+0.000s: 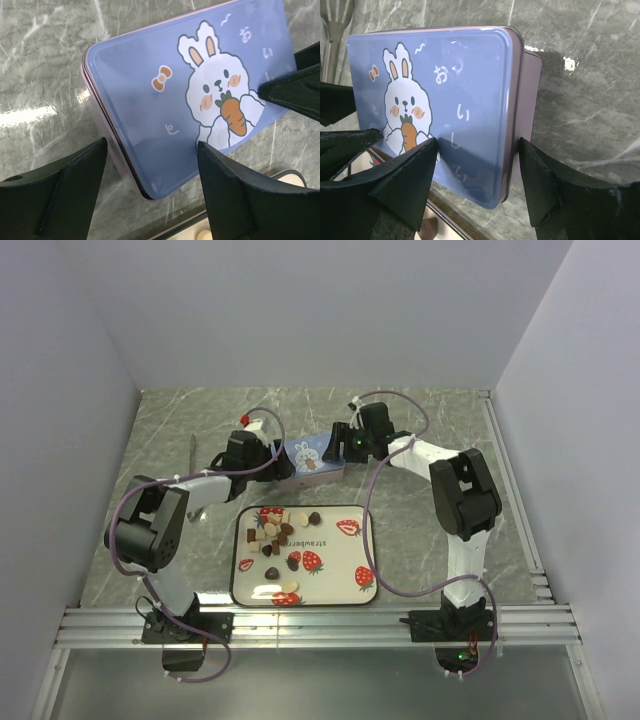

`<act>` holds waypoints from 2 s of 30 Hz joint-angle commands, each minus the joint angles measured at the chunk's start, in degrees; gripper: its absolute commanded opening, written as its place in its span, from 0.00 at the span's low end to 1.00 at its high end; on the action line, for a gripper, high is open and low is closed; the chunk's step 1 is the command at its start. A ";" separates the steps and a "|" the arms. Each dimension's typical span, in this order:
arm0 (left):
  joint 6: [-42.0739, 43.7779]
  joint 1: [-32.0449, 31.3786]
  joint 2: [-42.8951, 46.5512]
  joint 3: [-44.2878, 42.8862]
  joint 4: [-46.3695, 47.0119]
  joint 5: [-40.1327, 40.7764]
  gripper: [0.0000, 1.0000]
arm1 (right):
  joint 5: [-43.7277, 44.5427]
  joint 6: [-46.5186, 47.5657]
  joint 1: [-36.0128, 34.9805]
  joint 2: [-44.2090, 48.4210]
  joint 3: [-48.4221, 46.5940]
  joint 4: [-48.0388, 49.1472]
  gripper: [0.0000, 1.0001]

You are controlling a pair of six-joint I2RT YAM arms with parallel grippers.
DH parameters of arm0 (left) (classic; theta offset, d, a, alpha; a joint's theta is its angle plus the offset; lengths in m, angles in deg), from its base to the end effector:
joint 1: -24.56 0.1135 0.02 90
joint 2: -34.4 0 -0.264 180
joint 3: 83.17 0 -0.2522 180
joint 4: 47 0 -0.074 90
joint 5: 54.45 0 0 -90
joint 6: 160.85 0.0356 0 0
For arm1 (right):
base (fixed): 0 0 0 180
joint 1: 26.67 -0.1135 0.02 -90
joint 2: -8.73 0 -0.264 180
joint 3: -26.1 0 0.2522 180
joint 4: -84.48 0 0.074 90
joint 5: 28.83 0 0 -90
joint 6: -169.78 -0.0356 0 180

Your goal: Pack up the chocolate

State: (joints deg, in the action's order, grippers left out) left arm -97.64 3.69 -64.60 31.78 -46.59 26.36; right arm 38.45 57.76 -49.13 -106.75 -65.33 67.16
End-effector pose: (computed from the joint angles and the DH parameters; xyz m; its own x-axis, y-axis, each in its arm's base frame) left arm 0.3357 -0.1341 0.1731 -0.6754 -0.2187 -0.7043 0.1923 0.8698 -0.4544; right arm 0.4051 0.1824 0.1784 -0.7988 0.0440 -0.6000 -0.3460 0.7823 0.5180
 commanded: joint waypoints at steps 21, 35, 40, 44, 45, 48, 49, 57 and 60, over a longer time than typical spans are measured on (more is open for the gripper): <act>-0.37 0.03 3.81 0.57 2.00 0.93 0.79 | 3.91 2.60 -0.83 4.47 -1.87 1.00 0.79; -0.55 0.12 3.81 0.93 2.17 0.31 0.79 | 2.68 4.18 -3.03 5.44 -1.52 1.44 0.79; -0.46 0.12 3.82 0.93 1.39 0.58 0.79 | 3.12 4.18 -3.29 5.62 -1.08 1.00 0.79; -1.07 0.12 3.90 1.98 1.21 1.10 0.79 | 3.82 4.44 -3.38 5.79 -0.91 0.48 0.79; -1.16 0.12 3.99 2.15 1.29 0.93 0.79 | 3.91 4.44 -3.47 5.79 -0.91 0.39 0.79; -1.52 0.12 4.17 2.86 1.65 0.75 0.79 | 4.35 4.53 -3.47 5.71 -0.91 -0.05 0.79; -1.52 0.12 4.25 2.86 1.56 0.84 0.79 | 4.53 4.62 -3.38 5.71 -0.82 -0.05 0.79; -1.87 -0.06 4.25 3.65 1.65 0.40 0.79 | 5.49 4.62 -3.38 5.44 -0.29 -0.75 0.79; -2.04 -0.06 4.34 4.09 1.56 0.75 0.79 | 5.32 4.44 -3.38 5.27 -0.29 -0.67 0.79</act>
State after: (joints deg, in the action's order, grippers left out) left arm -99.30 3.78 -61.96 34.88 -45.17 26.91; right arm 42.99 61.51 -51.95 -104.63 -65.96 66.33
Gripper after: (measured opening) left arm 0.791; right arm 0.788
